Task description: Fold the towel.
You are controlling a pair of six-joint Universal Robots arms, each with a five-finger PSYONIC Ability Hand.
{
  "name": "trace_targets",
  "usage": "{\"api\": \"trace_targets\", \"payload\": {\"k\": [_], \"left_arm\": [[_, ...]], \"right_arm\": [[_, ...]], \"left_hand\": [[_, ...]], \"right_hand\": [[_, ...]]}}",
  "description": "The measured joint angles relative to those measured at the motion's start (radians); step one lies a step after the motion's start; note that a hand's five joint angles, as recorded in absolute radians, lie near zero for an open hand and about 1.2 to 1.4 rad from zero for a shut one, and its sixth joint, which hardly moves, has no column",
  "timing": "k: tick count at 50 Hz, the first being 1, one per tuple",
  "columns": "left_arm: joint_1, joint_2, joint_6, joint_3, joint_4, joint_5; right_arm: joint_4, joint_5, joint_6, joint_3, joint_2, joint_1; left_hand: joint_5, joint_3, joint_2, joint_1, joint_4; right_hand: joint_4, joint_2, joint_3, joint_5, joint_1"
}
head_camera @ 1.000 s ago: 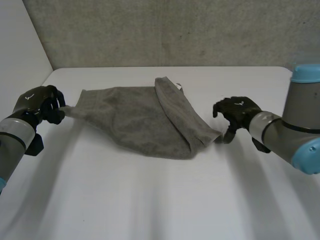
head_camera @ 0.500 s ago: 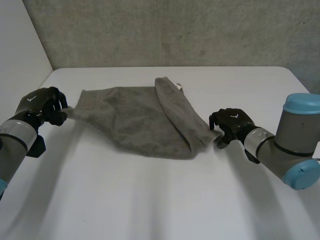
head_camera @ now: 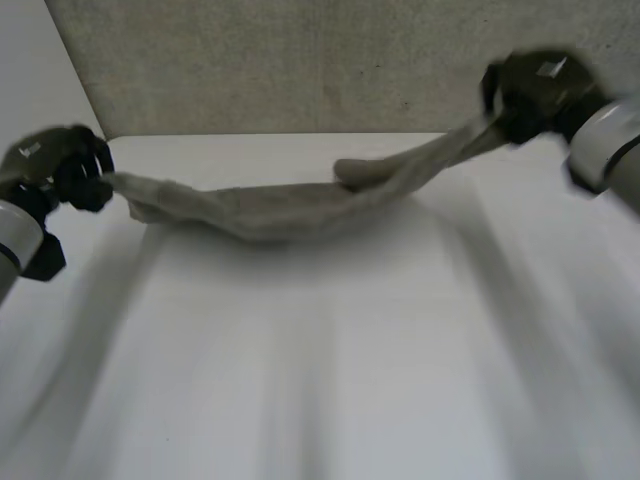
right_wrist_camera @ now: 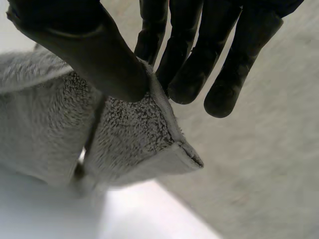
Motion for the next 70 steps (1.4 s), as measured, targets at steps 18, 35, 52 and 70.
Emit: {"api": "trace_targets", "payload": {"k": [18,35,52,70], "left_arm": [[0.000,0.114,0.236,0.255,-0.413,0.045],[-0.087,-0.387,0.293,0.588,-0.469,0.006],[-0.131,-0.330,-0.093,1.146,-0.128,-0.290],[-0.095,-0.385,-0.080,0.630,-0.027,-0.266]], "right_arm": [[0.712,0.085,-0.591,-0.377,-0.001,-0.036],[0.587,0.211,-0.704,-0.710,0.433,0.101],[0.134,0.206,-0.322,-1.336,0.475,0.153],[0.346,0.160,-0.381,-0.925,0.527,0.151]], "left_hand": [[0.000,0.001,0.000,0.000,0.000],[0.000,0.001,0.000,0.000,0.000],[0.000,0.002,0.000,0.000,0.010],[0.000,0.003,0.000,0.000,0.010]], "right_hand": [[0.000,0.000,0.000,0.000,0.000],[0.000,0.000,0.000,0.000,0.000],[0.000,0.012,0.004,0.000,0.004],[0.000,0.012,0.004,0.000,0.004]]}}
